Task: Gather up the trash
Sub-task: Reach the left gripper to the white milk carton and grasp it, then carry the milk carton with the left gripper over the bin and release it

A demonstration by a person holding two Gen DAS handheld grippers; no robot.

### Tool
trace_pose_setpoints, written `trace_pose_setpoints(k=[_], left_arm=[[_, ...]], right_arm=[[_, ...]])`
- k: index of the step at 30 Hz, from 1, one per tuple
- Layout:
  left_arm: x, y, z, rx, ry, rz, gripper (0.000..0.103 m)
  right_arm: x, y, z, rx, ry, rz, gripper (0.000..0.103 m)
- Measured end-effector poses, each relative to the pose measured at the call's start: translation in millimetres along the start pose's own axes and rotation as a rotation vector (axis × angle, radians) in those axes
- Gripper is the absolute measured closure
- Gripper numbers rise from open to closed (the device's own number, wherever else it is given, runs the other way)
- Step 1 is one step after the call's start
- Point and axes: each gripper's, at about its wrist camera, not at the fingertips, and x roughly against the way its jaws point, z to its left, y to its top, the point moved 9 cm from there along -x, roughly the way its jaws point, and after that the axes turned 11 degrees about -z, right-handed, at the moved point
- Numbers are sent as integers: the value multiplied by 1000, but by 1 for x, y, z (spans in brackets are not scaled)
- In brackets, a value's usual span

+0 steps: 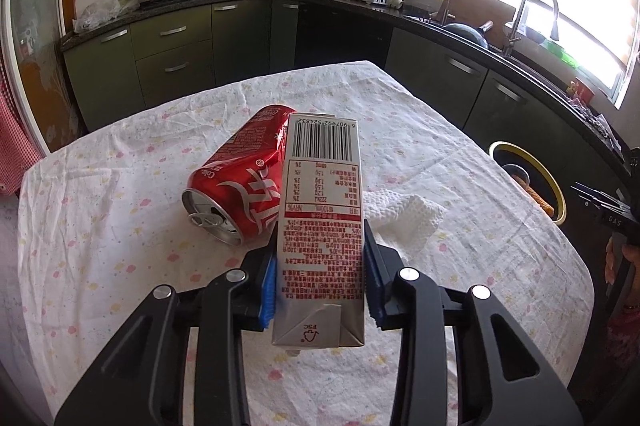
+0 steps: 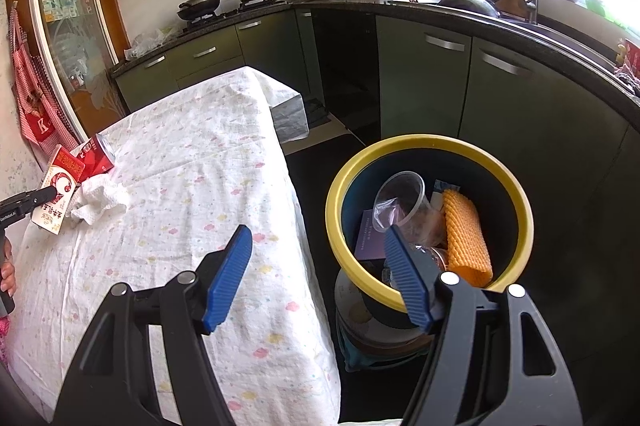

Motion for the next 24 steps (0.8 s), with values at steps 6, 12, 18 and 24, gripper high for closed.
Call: trace_pose_setpoints(k=[6, 12, 18, 24], left_arm=[[27, 9, -22, -52, -23, -12, 68], [30, 21, -78, -103, -126, 9, 68], [9, 34, -163, -150, -303, 53, 68], [-27, 50, -263, -263, -440, 100, 68]], right_arm=[[5, 1, 1, 8, 6, -6, 38], [26, 6, -23, 18, -50, -24, 38], [50, 3, -74, -42, -131, -46, 38], [65, -3, -115, -98, -174, -60, 38]])
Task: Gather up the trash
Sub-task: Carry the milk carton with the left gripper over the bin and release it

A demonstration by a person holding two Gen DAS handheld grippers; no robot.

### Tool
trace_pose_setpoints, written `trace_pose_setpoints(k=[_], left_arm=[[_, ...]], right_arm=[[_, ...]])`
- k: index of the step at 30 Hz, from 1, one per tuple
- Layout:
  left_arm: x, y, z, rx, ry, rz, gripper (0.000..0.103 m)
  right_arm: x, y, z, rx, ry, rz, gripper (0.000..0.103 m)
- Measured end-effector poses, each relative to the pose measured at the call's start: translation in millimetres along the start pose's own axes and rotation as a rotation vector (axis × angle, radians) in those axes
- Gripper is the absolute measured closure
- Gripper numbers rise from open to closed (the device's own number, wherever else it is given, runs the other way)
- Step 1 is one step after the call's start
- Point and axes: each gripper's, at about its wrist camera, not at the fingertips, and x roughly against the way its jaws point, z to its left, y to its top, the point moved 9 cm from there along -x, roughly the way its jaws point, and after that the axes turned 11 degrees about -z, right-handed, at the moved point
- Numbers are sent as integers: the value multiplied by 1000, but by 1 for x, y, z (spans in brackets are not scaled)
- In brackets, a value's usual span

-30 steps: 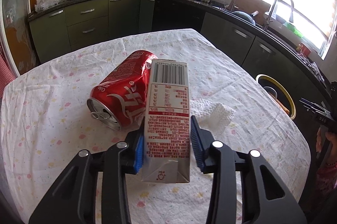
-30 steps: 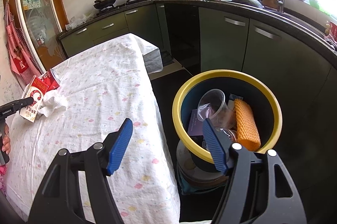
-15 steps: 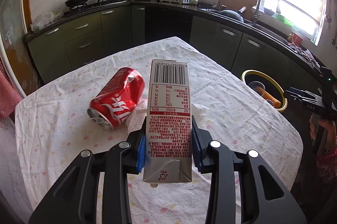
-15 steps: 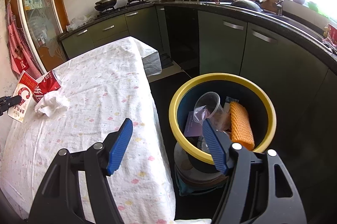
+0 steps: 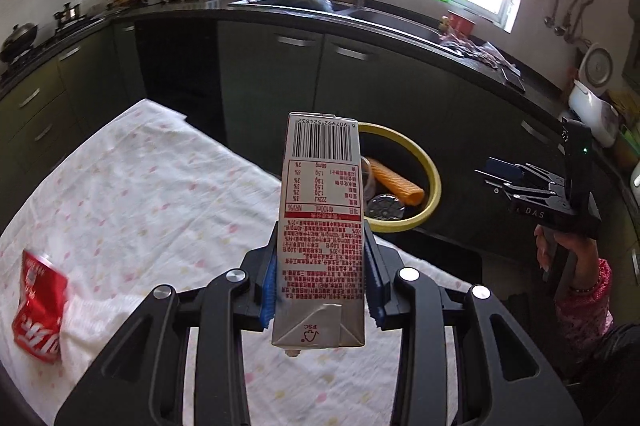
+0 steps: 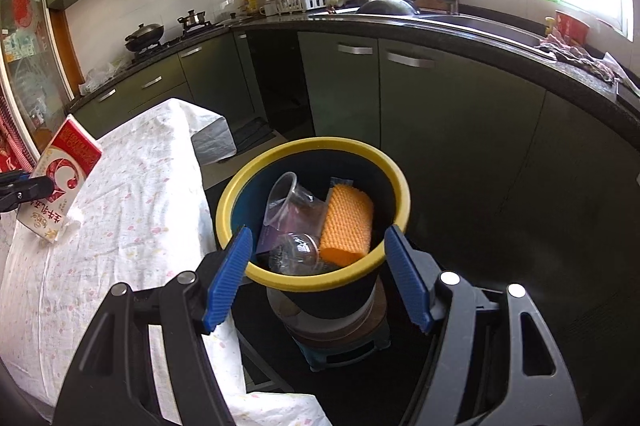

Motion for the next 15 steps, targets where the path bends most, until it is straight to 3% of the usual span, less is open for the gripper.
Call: trace_pose_setpoints(k=[7, 15], left_arm=[[-94, 28, -66, -32, -133, 111, 68], [-191, 44, -116, -69, -131, 169, 67]], right_arm=[[3, -6, -37, -55, -33, -2, 38], [4, -16, -67, -104, -71, 16, 37]])
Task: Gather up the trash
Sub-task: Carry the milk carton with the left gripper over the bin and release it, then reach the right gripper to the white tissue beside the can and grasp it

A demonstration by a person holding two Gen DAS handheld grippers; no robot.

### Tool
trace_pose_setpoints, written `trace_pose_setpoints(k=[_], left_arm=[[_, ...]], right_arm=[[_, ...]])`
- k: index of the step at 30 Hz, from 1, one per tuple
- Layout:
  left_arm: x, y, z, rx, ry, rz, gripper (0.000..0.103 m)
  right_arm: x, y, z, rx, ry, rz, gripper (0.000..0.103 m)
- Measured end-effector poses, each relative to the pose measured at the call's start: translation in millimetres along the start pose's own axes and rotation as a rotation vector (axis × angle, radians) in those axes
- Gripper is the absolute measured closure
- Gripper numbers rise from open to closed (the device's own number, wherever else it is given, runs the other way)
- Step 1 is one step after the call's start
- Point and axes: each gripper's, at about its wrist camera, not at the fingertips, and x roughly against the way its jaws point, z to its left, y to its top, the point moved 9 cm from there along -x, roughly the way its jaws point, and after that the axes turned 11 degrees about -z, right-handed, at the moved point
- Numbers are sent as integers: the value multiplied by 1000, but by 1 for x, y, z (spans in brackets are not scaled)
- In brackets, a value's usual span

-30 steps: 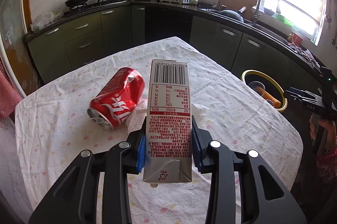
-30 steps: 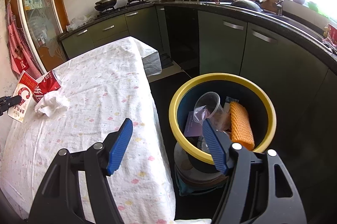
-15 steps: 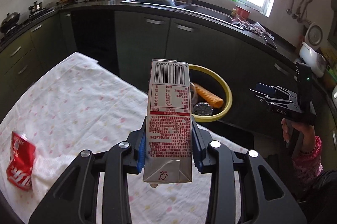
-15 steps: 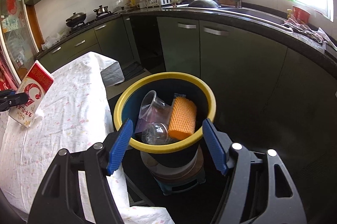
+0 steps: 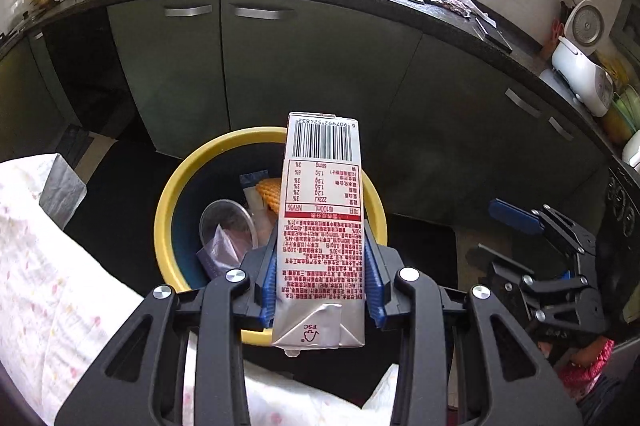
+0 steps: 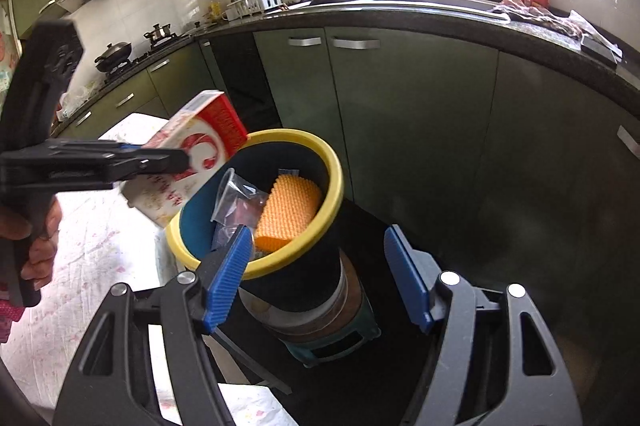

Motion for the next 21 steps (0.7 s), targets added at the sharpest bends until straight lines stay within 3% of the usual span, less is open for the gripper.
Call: trace_pose_setpoints(k=[2, 3, 5, 10, 15, 21], left_arm=[[-14, 9, 2, 7, 42, -8, 58], [-15, 14, 3, 13, 58, -23, 48], [-7, 20, 5, 32, 66, -68, 41], [63, 13, 26, 61, 89, -208, 26], [161, -34, 72, 131, 168, -375, 18], [263, -111, 137, 187, 386, -468, 13]], right_arm=[[1, -1, -3, -7, -4, 2, 37], [1, -2, -4, -8, -5, 1, 37], [2, -2, -5, -8, -5, -1, 36], [1, -4, 1, 0, 8, -1, 36], [-6, -5, 25, 32, 41, 16, 36], [-14, -9, 73, 101, 99, 41, 36]])
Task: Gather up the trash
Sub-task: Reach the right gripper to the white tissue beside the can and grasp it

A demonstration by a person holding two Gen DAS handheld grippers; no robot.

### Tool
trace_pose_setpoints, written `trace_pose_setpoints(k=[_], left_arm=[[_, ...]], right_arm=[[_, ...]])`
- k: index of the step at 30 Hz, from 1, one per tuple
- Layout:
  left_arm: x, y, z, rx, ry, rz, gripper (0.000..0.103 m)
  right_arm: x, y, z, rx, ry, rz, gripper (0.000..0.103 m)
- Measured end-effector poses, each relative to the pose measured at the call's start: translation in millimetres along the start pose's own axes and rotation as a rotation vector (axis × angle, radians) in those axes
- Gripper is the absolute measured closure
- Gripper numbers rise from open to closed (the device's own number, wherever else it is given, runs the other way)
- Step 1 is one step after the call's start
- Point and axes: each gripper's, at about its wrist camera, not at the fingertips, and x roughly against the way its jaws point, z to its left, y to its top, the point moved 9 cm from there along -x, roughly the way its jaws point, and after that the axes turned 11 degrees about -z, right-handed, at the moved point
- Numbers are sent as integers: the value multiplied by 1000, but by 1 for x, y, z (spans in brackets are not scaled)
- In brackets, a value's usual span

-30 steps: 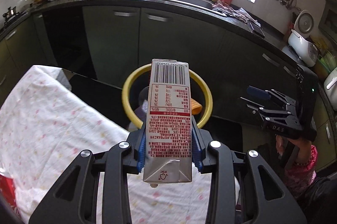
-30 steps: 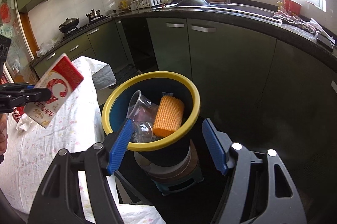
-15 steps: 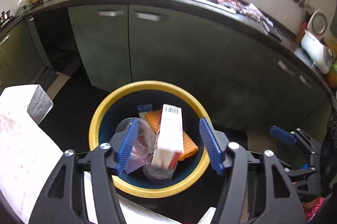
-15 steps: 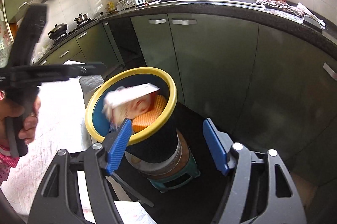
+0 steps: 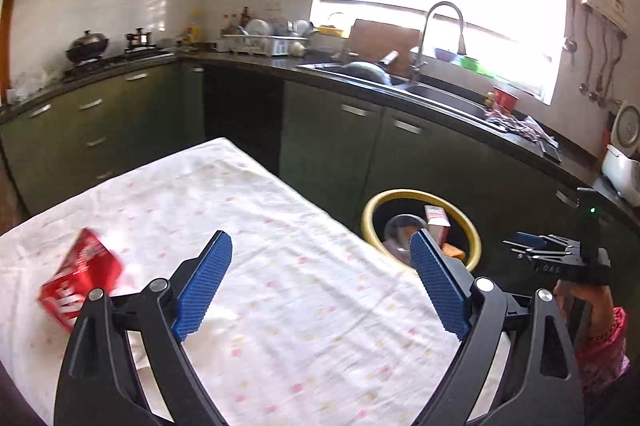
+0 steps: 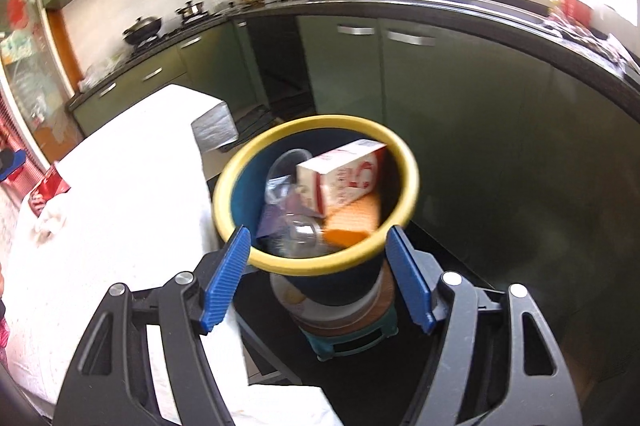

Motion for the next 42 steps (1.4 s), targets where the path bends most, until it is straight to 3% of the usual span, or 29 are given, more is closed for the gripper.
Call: trace_pose_setpoints(k=[9, 14, 18, 23, 29, 35, 42], left_arm=[[92, -43, 158, 82, 310, -30, 11], [120, -65, 211, 191, 377, -62, 11], [128, -72, 222, 226, 388, -74, 10], [129, -73, 216, 175, 428, -76, 8], [133, -70, 217, 186, 432, -86, 7], [135, -71, 219, 208, 430, -89, 7], [135, -70, 213, 178, 435, -89, 7]], right_arm=[[-20, 1, 109, 162, 157, 55, 36], [-35, -5, 189, 271, 292, 94, 36], [-44, -14, 249, 347, 406, 130, 35], [-52, -20, 319, 424, 536, 165, 31], [-70, -34, 386, 508, 641, 235, 31], [-81, -49, 425, 524, 670, 294, 28], [-88, -58, 449, 562, 635, 299, 28]])
